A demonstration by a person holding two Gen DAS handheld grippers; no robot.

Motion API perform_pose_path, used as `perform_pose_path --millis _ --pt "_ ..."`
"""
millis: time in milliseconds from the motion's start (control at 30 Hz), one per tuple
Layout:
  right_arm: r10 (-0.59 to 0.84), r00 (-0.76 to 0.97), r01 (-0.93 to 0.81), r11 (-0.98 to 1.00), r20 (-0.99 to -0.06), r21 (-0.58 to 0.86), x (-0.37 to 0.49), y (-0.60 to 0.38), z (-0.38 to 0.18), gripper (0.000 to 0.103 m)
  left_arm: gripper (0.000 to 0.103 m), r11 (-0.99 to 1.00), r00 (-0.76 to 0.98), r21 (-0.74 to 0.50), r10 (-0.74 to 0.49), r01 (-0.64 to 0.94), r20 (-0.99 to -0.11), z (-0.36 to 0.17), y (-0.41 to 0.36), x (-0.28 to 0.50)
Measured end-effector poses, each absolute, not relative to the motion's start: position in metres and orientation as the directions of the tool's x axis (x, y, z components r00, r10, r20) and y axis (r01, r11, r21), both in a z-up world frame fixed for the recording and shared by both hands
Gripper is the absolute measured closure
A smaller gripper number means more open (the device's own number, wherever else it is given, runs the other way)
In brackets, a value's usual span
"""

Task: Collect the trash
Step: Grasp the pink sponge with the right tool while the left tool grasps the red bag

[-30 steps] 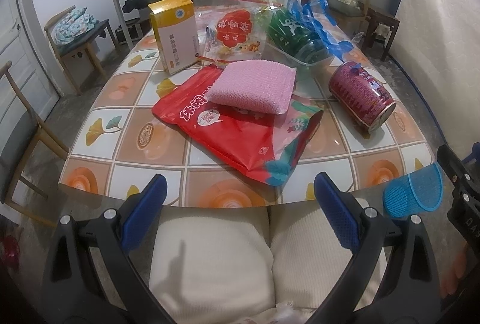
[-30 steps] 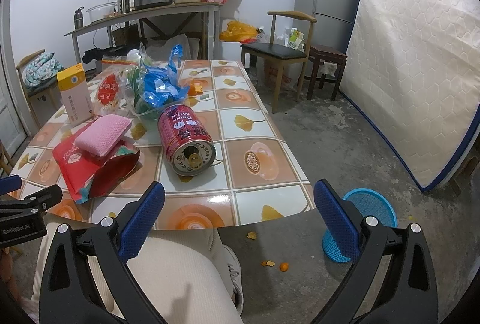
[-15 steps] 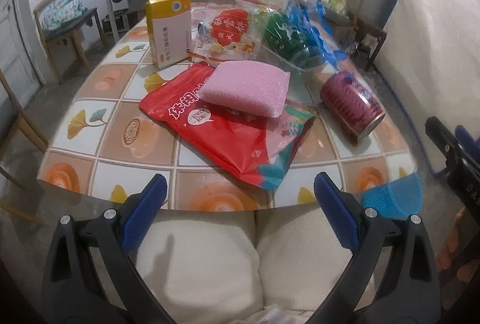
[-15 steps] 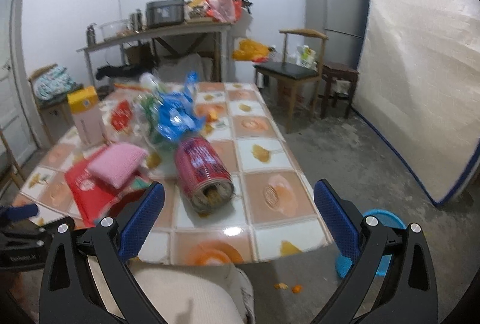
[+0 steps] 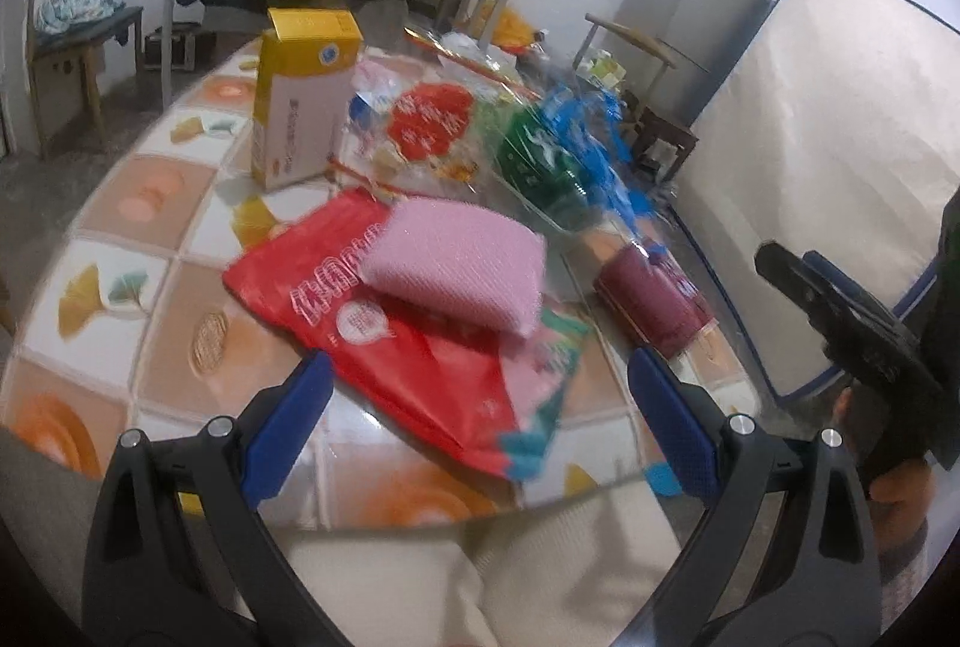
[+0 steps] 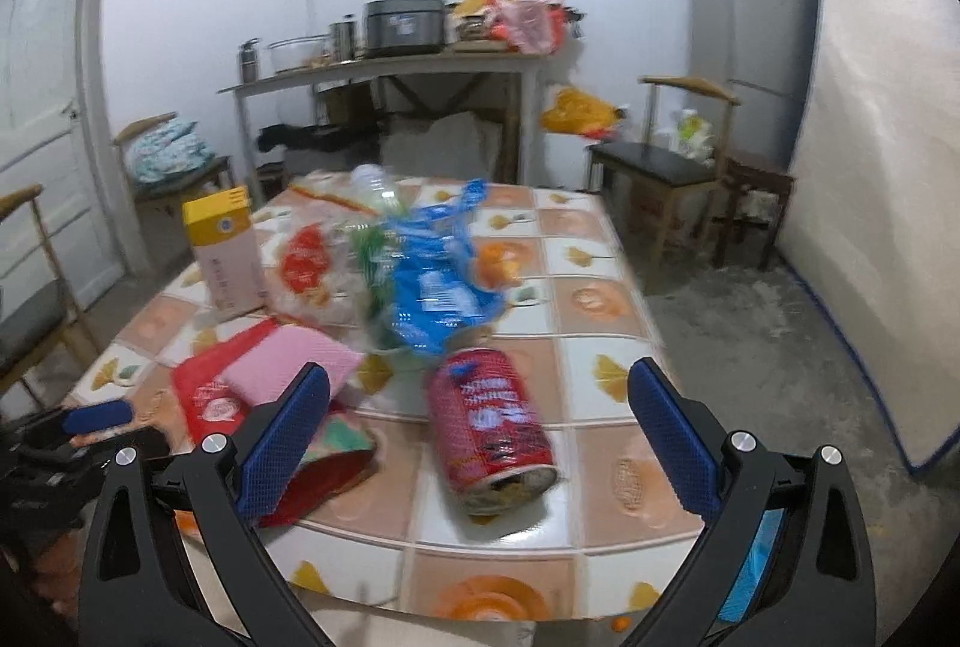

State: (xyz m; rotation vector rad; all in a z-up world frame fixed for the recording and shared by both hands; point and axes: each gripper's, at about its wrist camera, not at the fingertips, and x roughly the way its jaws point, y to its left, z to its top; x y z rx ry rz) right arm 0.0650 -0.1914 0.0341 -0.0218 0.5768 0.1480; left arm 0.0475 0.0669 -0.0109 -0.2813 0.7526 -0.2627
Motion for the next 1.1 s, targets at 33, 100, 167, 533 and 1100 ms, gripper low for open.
perform_pose_path --millis 33,100,167,533,1100 --pt "0.161 0.821 -0.177 0.984 -0.547 0.024 0.066 -0.186 0.033 0.006 0.009 0.933 0.705 -0.335 -0.324 0.129 -0.631 -0.011 0.07 0.051" --pt "0.216 0.806 -0.237 0.971 -0.551 0.033 0.066 -0.177 0.03 0.006 0.009 0.944 0.709 -0.309 -0.294 0.113 -0.64 -0.012 0.077 0.058" --pt "0.278 0.784 -0.302 0.952 -0.555 0.051 0.066 -0.167 0.027 0.006 0.009 0.96 0.712 -0.27 -0.245 0.081 -0.658 -0.016 0.086 0.067" --pt "0.455 0.614 -0.594 0.805 -0.644 0.002 0.108 -0.094 0.023 0.008 0.009 0.923 0.61 -0.386 -0.303 -0.005 -0.733 -0.048 0.132 0.085" --pt "0.207 0.264 -0.696 0.717 -0.942 -0.038 0.198 -0.027 -0.039 0.017 0.065 0.748 0.497 -0.655 -0.612 0.112 -0.615 -0.079 0.122 0.061"
